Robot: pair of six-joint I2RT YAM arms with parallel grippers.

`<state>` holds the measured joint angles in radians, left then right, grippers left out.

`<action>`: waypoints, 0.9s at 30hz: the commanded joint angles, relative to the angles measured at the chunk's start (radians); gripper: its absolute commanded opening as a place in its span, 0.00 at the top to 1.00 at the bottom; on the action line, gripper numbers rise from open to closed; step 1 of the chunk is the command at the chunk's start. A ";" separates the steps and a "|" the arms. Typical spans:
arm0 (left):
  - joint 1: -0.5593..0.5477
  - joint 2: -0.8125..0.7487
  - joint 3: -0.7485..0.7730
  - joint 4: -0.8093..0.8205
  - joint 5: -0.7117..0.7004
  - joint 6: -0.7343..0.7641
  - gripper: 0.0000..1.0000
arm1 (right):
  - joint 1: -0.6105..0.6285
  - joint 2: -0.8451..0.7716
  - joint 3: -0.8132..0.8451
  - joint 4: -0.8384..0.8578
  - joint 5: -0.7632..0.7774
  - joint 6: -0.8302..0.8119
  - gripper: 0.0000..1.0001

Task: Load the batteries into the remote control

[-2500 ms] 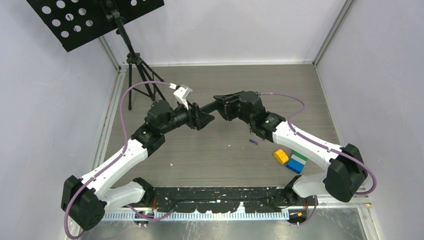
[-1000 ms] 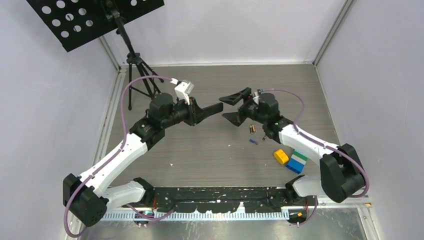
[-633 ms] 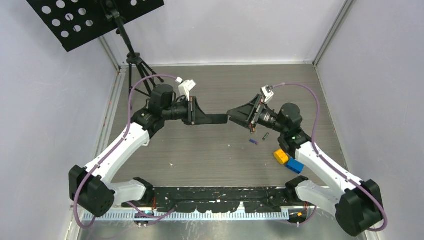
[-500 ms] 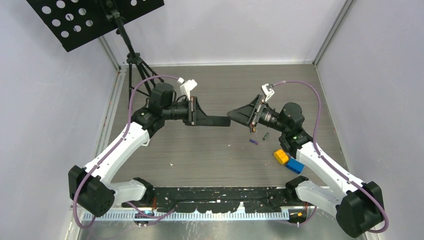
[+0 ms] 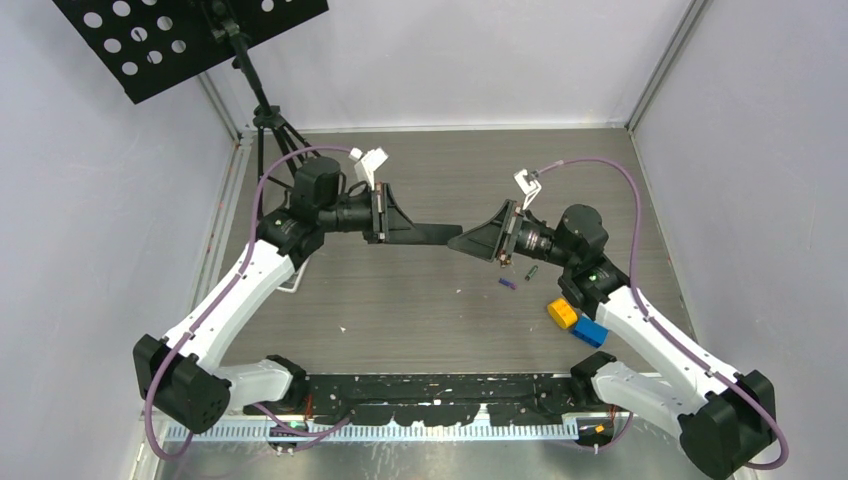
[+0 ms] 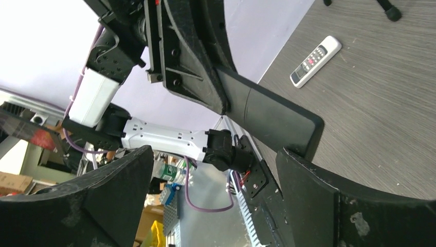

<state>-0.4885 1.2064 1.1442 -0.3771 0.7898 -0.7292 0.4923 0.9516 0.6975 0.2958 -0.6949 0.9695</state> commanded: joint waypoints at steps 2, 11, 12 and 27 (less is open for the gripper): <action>-0.010 -0.044 0.049 0.130 0.160 -0.080 1.00 | 0.014 0.035 0.033 0.023 0.012 -0.034 0.06; -0.010 -0.066 0.079 -0.018 0.107 0.045 1.00 | 0.014 -0.055 0.086 -0.262 0.307 -0.162 0.09; -0.009 -0.066 0.078 -0.016 0.107 0.045 1.00 | 0.014 -0.062 0.082 -0.247 0.297 -0.162 0.07; -0.009 -0.049 0.024 0.243 0.229 -0.156 1.00 | 0.063 0.022 0.015 0.259 -0.026 -0.003 0.04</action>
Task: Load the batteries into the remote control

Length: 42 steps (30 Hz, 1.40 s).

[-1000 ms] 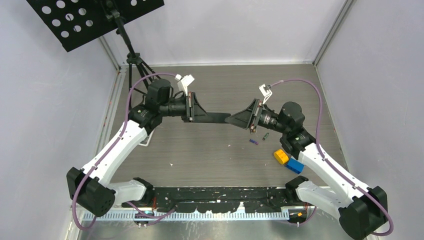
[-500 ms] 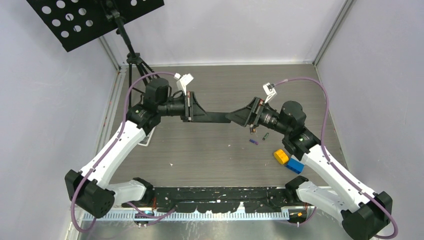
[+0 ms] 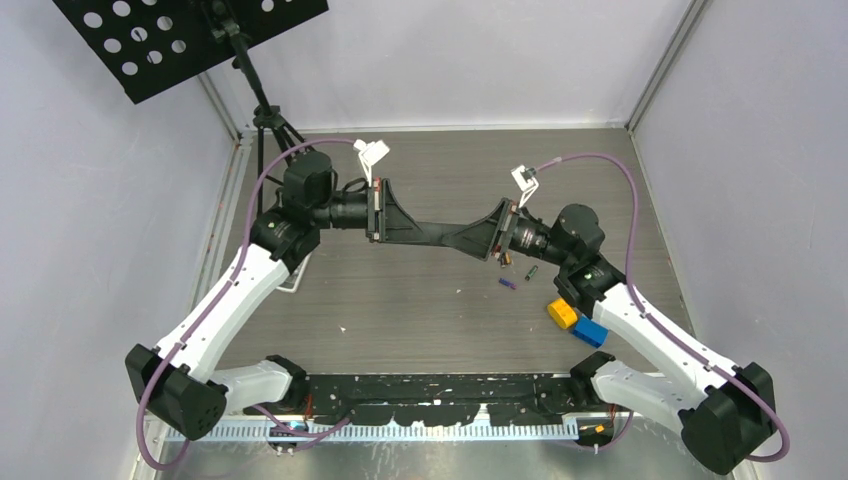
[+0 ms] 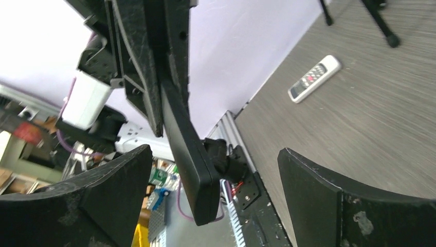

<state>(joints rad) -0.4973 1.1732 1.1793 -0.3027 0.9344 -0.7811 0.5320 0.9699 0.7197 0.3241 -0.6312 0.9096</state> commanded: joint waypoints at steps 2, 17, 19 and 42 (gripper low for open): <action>0.000 -0.025 -0.019 0.194 0.093 -0.132 1.00 | 0.026 0.009 -0.007 0.249 -0.094 0.066 0.09; 0.000 -0.040 -0.056 0.426 0.155 -0.341 1.00 | 0.022 0.103 -0.023 0.362 -0.116 0.211 0.59; 0.002 -0.043 -0.054 0.417 0.155 -0.340 1.00 | 0.012 0.105 -0.034 0.369 -0.090 0.219 0.63; 0.089 -0.058 -0.083 0.358 0.146 -0.311 1.00 | -0.127 0.137 -0.058 0.418 -0.100 0.332 0.34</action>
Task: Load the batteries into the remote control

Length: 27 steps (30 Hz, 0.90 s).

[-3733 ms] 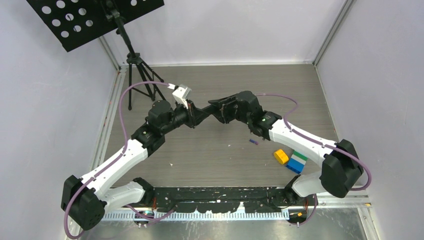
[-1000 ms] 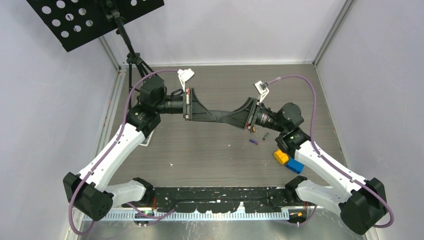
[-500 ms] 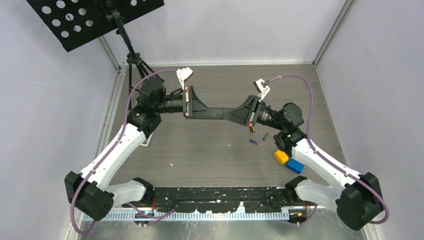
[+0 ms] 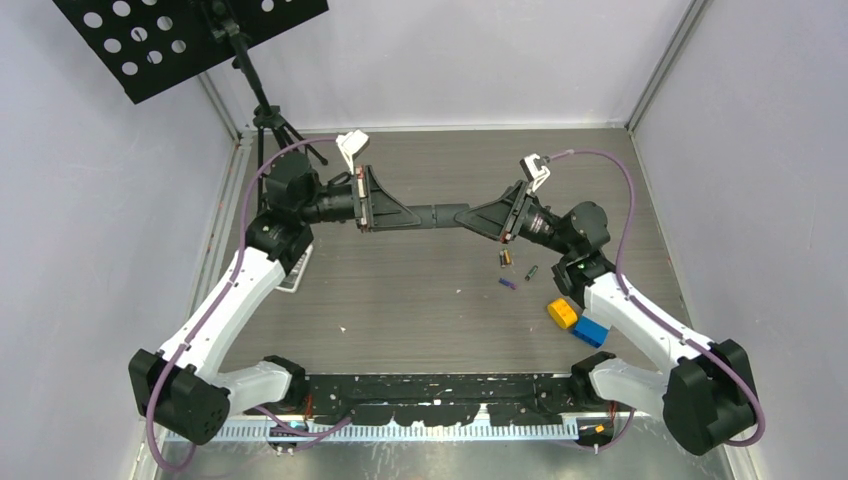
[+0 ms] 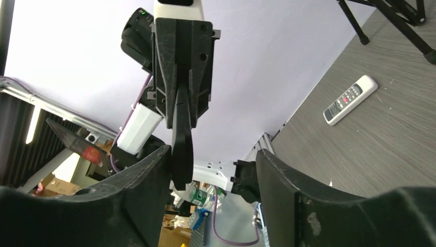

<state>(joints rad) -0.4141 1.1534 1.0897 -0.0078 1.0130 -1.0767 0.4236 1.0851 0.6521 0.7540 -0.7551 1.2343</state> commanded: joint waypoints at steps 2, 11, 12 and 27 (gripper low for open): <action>0.006 -0.027 0.002 0.065 0.062 -0.018 1.00 | -0.018 0.023 0.016 -0.012 0.015 0.017 0.29; 0.006 0.003 0.009 -0.012 0.016 0.035 1.00 | -0.017 -0.020 0.018 -0.063 0.028 0.004 0.36; 0.006 0.006 0.014 -0.044 0.005 0.055 1.00 | -0.018 -0.027 0.024 -0.103 0.034 -0.017 0.41; 0.011 0.032 0.036 -0.231 -0.078 0.201 1.00 | -0.017 -0.092 0.090 -0.427 0.092 -0.202 0.76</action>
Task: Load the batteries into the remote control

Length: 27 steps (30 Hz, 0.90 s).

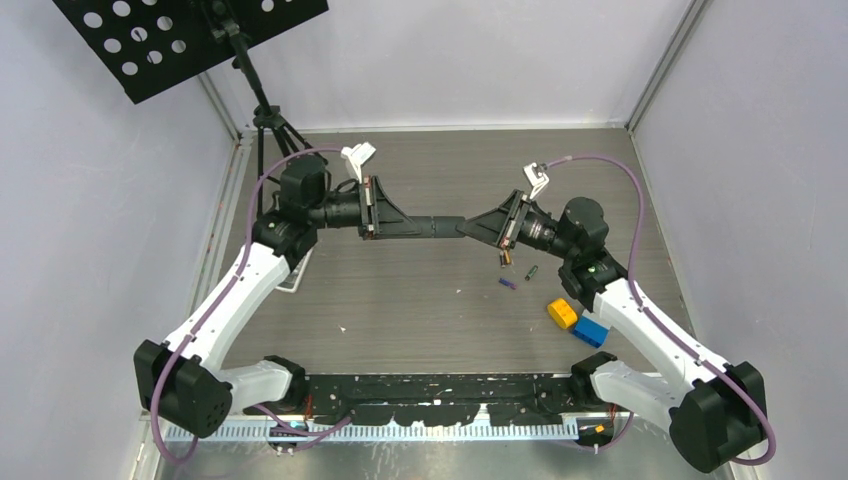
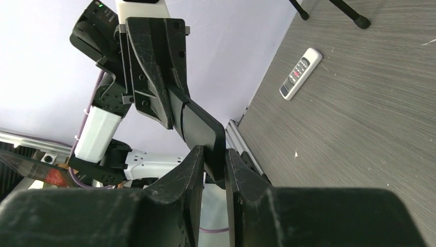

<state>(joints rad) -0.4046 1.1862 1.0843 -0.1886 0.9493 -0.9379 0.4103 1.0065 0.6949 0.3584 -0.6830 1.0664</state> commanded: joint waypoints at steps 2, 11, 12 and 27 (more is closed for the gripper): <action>0.001 0.005 0.044 -0.073 -0.030 0.092 1.00 | 0.001 -0.004 0.054 -0.032 0.015 -0.028 0.78; 0.003 0.062 0.107 -0.280 -0.157 0.273 1.00 | 0.022 0.038 0.082 -0.100 0.056 -0.013 0.93; 0.003 0.068 0.111 -0.299 -0.173 0.289 1.00 | 0.022 0.039 0.083 -0.113 0.062 -0.016 0.93; 0.004 0.084 0.091 -0.284 -0.172 0.291 1.00 | 0.027 0.101 0.065 -0.063 0.051 0.033 0.80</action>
<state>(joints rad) -0.4046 1.2854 1.1702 -0.4774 0.7845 -0.6708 0.4309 1.0943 0.7341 0.2203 -0.6220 1.0725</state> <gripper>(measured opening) 0.173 0.246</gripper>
